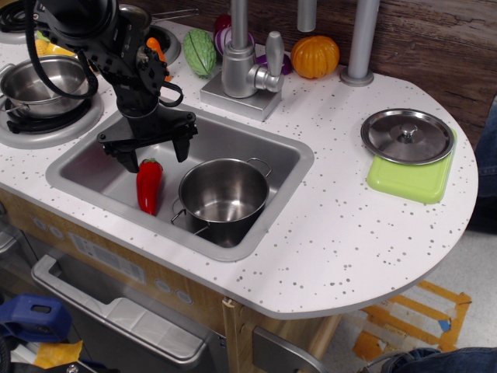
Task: Put pepper in pot or pan
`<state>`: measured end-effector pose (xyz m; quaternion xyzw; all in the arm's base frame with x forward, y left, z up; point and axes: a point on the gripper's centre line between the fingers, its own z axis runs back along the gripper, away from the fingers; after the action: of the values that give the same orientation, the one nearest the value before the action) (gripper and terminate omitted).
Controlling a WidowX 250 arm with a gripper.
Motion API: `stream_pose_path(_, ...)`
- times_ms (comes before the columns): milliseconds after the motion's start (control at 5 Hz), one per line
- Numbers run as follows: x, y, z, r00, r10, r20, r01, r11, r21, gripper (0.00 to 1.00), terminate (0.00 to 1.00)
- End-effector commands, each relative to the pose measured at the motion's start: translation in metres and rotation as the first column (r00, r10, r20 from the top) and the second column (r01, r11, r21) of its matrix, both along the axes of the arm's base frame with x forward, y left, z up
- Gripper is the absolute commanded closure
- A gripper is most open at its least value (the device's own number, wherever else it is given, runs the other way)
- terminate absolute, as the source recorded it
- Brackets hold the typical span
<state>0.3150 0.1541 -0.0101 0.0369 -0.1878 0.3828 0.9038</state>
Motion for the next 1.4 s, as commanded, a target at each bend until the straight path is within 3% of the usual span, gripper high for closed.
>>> stream_pose_path(0,0.0,0.0,0.0,1.0,0.0,0.0,0.0,1.0,0.0,0.0,0.0)
stream_pose_path(800,0.01,0.027,-0.039,0.999,-0.037,-0.002,0.037,0.998,-0.058,0.0,0.0)
stream_pose_path(1000,0.01,0.031,-0.053,0.999,-0.042,0.025,0.044,0.996,-0.072,0.0,0.0)
stream_pose_path(1200,0.011,0.032,-0.051,0.999,-0.041,0.018,0.042,0.997,-0.06,1.0,0.0)
